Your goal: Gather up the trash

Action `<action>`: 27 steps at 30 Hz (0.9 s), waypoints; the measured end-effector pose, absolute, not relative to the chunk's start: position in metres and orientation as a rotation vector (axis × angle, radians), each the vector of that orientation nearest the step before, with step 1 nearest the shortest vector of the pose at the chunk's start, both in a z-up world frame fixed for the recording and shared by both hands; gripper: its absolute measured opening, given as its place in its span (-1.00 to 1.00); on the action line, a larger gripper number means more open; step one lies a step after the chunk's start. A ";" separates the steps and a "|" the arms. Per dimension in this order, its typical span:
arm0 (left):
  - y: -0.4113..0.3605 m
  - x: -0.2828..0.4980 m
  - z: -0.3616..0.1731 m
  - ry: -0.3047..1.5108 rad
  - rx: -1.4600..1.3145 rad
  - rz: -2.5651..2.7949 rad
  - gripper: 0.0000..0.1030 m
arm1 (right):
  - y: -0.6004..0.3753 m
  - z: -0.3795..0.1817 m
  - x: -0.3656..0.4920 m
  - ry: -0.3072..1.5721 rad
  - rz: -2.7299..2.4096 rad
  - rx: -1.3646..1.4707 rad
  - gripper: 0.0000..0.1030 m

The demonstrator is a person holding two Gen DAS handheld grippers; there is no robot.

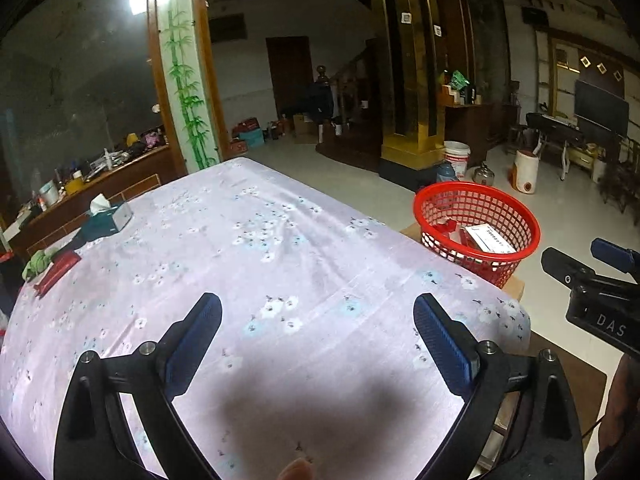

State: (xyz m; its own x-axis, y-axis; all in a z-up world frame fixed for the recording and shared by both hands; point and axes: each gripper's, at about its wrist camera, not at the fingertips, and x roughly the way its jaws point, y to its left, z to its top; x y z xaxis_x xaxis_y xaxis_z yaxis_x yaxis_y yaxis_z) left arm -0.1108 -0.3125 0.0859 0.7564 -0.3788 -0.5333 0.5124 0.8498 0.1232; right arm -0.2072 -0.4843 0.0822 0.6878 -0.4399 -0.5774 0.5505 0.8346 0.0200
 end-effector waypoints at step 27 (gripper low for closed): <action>-0.298 -0.118 0.078 0.529 0.331 -0.388 0.86 | -0.467 0.077 -0.193 0.623 -0.530 0.181 0.70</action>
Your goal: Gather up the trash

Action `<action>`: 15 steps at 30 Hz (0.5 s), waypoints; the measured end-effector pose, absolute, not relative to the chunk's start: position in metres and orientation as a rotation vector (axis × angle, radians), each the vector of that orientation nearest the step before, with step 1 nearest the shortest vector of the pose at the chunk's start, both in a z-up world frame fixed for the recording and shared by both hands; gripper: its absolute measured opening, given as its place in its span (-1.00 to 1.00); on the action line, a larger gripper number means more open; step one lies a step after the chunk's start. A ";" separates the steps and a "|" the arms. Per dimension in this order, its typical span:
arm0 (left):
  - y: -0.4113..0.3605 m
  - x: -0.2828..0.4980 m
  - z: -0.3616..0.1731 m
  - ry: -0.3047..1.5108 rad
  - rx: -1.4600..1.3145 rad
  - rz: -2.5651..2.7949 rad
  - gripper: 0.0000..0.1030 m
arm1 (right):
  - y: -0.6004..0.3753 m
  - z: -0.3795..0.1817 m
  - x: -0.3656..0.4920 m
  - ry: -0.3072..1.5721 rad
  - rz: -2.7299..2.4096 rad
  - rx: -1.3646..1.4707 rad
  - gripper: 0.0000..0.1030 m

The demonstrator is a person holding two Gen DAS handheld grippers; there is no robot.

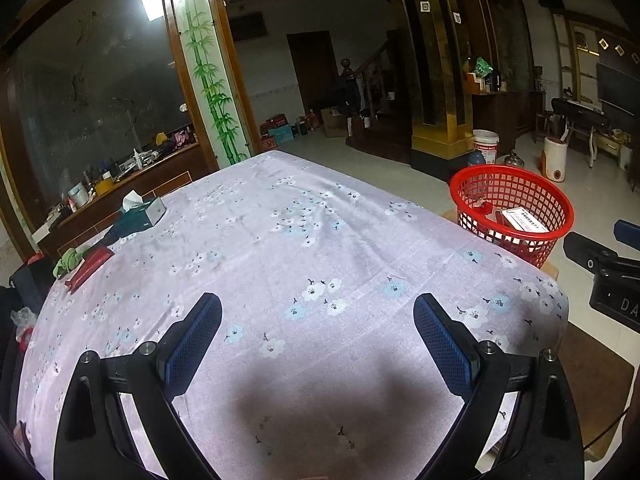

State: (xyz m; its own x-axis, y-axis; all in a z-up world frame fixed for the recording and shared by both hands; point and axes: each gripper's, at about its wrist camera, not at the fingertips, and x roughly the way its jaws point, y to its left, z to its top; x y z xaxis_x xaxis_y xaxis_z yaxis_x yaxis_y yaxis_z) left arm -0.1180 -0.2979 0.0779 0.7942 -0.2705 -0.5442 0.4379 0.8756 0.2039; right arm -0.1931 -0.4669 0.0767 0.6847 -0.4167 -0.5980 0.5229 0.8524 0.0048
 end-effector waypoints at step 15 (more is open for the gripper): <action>-0.294 -0.117 0.076 0.535 0.327 -0.392 0.86 | -0.462 0.074 -0.187 0.637 -0.523 0.172 0.70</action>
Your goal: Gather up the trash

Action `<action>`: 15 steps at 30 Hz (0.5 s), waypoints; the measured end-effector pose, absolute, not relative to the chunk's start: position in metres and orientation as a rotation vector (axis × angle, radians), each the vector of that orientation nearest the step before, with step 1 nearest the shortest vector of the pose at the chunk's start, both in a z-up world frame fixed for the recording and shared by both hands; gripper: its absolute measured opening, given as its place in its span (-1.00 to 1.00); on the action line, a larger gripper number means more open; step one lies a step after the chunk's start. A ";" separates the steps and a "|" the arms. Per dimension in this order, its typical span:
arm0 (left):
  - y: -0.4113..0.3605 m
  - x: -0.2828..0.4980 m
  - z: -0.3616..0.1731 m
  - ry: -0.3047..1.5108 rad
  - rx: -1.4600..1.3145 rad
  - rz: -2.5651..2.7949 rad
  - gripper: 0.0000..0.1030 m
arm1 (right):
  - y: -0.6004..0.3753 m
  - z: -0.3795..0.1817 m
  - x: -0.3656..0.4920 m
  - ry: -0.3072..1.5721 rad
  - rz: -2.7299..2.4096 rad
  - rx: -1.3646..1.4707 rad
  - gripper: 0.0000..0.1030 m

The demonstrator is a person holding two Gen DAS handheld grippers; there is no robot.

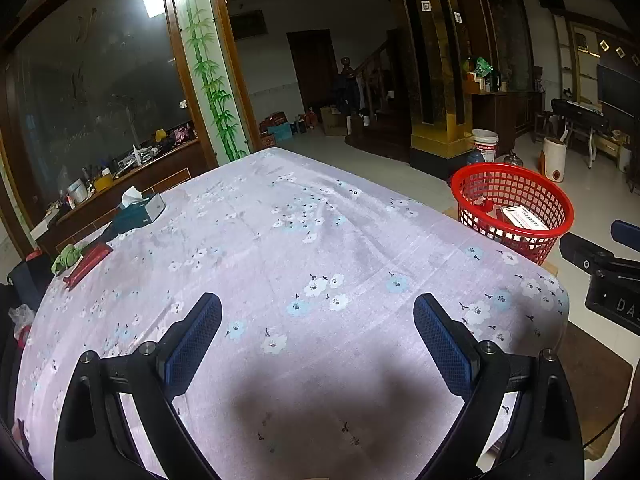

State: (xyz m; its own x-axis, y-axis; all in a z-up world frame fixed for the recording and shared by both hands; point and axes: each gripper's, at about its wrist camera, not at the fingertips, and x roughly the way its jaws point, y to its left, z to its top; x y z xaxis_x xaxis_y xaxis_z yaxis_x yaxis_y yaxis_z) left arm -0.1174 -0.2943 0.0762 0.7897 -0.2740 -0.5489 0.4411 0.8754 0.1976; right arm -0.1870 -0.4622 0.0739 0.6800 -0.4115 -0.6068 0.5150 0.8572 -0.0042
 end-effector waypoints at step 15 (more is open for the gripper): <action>-0.293 -0.118 0.076 0.536 0.327 -0.393 0.86 | -0.460 0.073 -0.188 0.641 -0.521 0.174 0.70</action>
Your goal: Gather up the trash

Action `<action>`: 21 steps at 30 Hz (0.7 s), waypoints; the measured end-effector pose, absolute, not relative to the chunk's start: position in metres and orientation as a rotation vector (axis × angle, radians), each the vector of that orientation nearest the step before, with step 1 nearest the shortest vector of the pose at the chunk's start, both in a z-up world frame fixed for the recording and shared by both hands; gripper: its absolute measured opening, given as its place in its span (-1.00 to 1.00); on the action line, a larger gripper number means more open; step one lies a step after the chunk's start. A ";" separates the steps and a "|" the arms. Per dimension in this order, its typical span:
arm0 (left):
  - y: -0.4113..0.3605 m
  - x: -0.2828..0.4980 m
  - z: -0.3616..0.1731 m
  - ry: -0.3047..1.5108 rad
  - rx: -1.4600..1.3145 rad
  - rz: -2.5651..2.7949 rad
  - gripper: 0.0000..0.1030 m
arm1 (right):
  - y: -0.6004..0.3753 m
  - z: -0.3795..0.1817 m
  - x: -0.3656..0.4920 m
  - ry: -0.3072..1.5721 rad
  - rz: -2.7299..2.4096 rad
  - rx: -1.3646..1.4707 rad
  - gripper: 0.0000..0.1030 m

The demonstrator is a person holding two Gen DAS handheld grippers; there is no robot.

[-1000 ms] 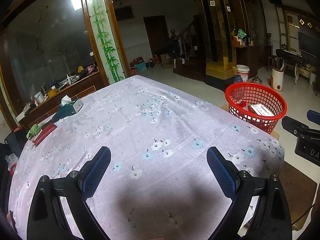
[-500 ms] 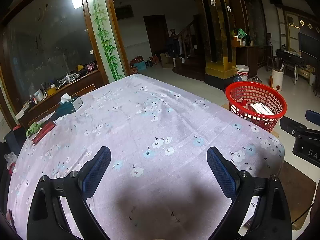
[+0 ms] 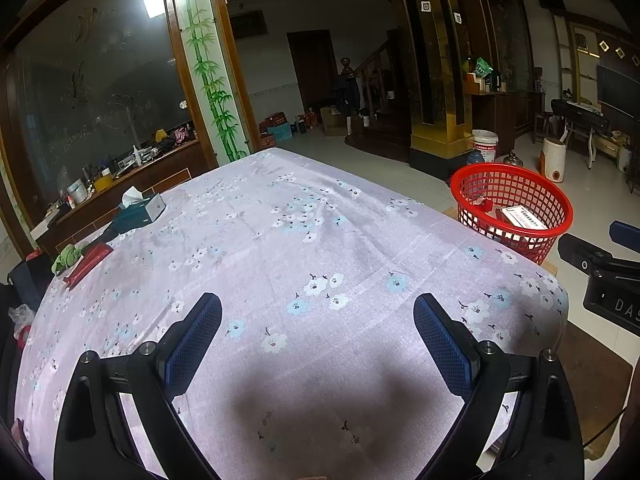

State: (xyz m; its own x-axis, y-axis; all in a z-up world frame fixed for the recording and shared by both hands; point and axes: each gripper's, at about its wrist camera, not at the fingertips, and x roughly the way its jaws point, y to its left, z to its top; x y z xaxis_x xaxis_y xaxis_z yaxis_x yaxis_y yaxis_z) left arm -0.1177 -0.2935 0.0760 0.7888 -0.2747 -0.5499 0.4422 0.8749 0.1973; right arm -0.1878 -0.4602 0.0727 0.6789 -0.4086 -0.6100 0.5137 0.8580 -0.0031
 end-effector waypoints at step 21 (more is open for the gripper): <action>-0.291 -0.119 0.076 0.536 0.325 -0.393 0.86 | -0.459 0.072 -0.188 0.641 -0.519 0.171 0.70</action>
